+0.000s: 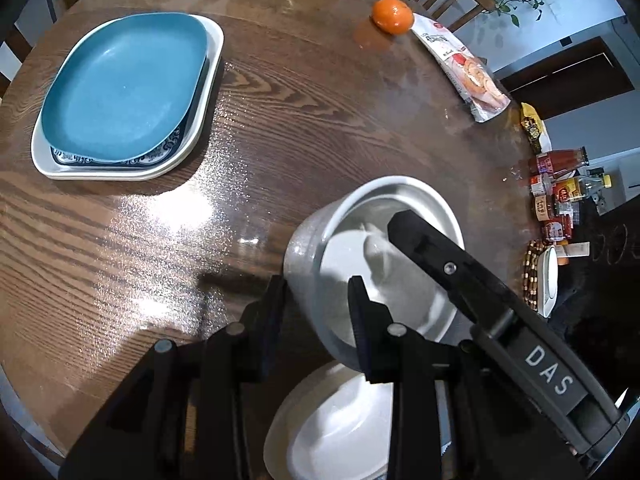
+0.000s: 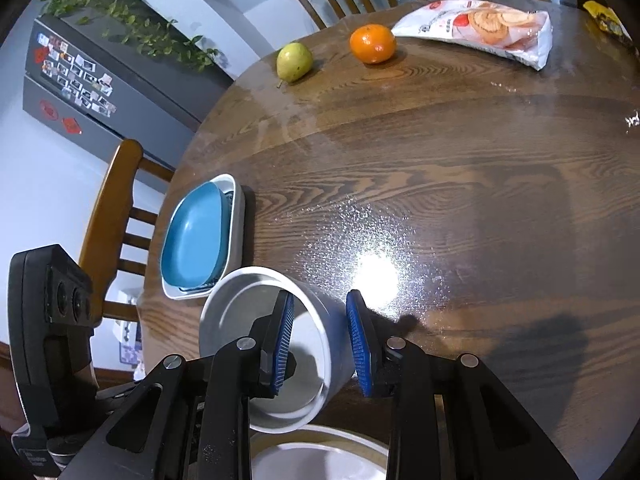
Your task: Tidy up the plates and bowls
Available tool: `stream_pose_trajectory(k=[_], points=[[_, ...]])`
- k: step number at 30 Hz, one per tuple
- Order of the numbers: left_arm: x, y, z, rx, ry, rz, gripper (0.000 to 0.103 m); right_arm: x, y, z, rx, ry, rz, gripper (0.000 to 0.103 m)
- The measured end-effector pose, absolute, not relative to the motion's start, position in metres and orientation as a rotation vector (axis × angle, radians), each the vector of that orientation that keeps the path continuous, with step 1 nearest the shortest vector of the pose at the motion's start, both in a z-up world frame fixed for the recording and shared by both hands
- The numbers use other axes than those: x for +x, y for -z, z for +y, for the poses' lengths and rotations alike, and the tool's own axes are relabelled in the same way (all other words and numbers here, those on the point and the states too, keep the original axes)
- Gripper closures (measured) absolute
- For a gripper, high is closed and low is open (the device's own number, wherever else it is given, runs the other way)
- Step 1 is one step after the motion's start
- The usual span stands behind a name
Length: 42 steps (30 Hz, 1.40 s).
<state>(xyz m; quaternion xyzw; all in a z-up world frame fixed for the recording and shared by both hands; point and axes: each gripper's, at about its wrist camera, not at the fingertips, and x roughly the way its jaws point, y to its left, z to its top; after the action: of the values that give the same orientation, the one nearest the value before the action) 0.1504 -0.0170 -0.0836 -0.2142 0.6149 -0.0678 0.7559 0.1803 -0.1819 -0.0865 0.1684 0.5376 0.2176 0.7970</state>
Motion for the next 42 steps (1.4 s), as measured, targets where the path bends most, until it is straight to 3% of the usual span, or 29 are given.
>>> stream_pose_trajectory(k=[42], points=[[0.137, 0.052, -0.019, -0.478, 0.216, 1.290, 0.074, 0.159, 0.050, -0.190, 0.366, -0.445, 1.068, 0.072]])
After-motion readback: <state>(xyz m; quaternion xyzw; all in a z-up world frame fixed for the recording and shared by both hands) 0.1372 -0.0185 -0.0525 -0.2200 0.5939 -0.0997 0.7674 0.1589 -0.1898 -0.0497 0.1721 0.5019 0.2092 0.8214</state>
